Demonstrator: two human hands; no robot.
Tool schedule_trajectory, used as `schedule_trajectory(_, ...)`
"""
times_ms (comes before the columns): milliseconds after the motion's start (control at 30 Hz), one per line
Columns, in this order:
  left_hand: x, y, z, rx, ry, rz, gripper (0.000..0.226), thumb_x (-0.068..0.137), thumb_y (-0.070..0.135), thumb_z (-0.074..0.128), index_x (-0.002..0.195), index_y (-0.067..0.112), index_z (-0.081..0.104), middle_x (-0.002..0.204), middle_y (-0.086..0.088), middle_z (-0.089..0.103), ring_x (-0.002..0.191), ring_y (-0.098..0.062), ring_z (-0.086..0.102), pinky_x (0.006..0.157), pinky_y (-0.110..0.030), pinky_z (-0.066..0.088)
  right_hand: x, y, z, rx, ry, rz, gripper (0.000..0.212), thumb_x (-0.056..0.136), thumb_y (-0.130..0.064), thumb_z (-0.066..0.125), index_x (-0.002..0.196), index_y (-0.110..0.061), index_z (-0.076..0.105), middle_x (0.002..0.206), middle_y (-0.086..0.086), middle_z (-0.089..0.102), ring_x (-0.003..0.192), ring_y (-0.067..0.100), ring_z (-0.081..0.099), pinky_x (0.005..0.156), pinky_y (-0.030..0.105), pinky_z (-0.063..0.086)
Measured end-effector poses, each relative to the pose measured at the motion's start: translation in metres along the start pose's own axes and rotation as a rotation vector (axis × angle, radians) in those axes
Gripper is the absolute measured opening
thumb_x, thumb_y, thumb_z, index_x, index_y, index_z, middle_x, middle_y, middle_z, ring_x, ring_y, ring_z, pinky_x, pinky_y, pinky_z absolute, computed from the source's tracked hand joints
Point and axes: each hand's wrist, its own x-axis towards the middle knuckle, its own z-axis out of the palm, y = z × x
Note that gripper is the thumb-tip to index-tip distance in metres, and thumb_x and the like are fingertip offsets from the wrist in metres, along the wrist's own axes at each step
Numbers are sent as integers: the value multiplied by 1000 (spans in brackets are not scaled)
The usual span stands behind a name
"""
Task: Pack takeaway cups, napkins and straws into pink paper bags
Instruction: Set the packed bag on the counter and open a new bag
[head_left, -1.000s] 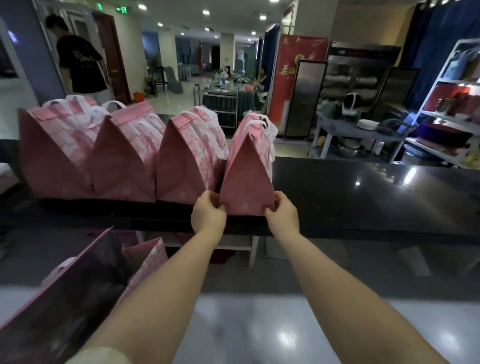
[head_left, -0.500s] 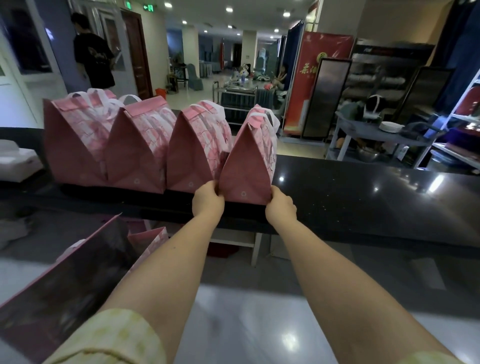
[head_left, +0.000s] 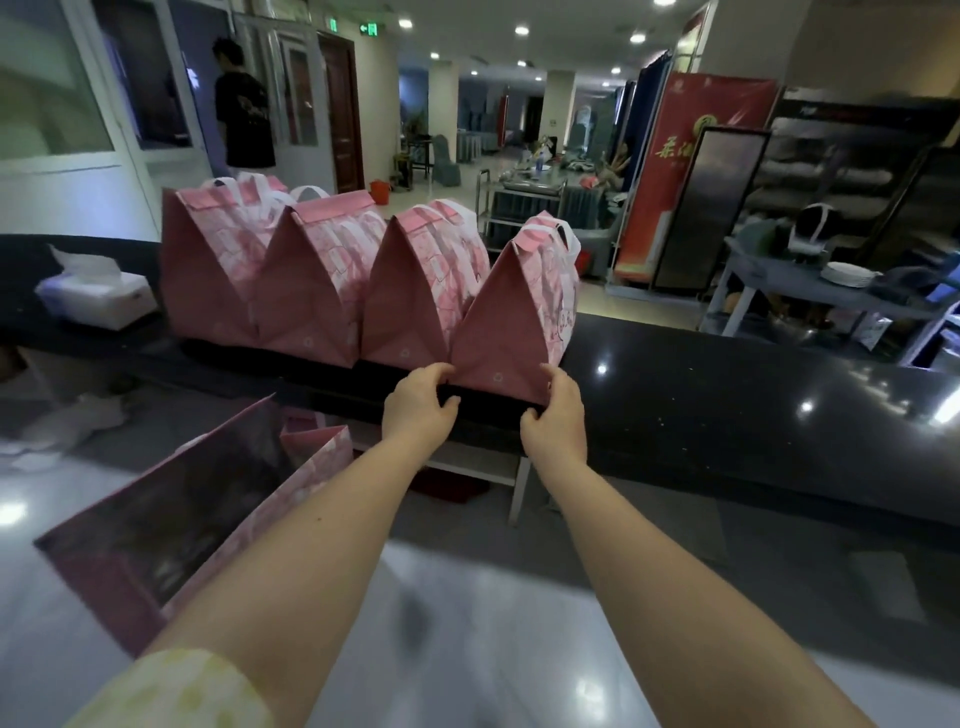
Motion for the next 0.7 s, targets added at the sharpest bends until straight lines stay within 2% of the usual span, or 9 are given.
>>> schedule_trajectory(133,-12,12,-26,262,43,118,37,88,28,63,125,24,59,119,2,64,110,-22,59,91,-40,47,-5,-19,0,-83,-145,-247,52,86,-3,58,133,-25,49,135,-6,47,128,13,39,107,28,34)
schedule_trajectory(267,-29,17,-61,448,84,126,37,90,32,60,126,25,58,121,2,62,111,-24,57,91,-40,43,-1,-51,1,-147,-281,-496,42,87,-7,62,126,-20,57,128,-2,55,122,20,43,100,26,34)
schedule_trajectory(433,-76,-4,-105,511,137,-56,38,87,34,61,125,28,58,122,2,58,115,-25,53,93,-42,40,-24,-81,23,-112,-447,-720,41,83,-4,64,121,-18,62,122,1,58,118,22,45,101,32,39)
schedule_trajectory(567,-125,-26,-134,565,203,-241,31,86,39,63,115,29,60,118,3,59,113,-24,53,91,-42,41,-49,-92,50,-130,-624,-803,41,83,-4,64,122,-17,63,123,0,60,119,23,44,100,37,40)
schedule_trajectory(633,-148,-35,-145,585,242,-296,31,86,39,63,114,29,61,116,2,61,109,-24,54,90,-41,42,-61,-97,64,-190,-681,-806,47,84,-2,59,127,-21,59,127,-2,59,119,24,42,98,36,39)
schedule_trajectory(700,-170,-43,-151,595,280,-327,35,87,42,63,118,28,63,116,3,64,107,-24,56,90,-40,44,-72,-100,79,-297,-735,-798,62,83,2,52,137,-26,49,140,-4,51,126,26,37,101,36,36)
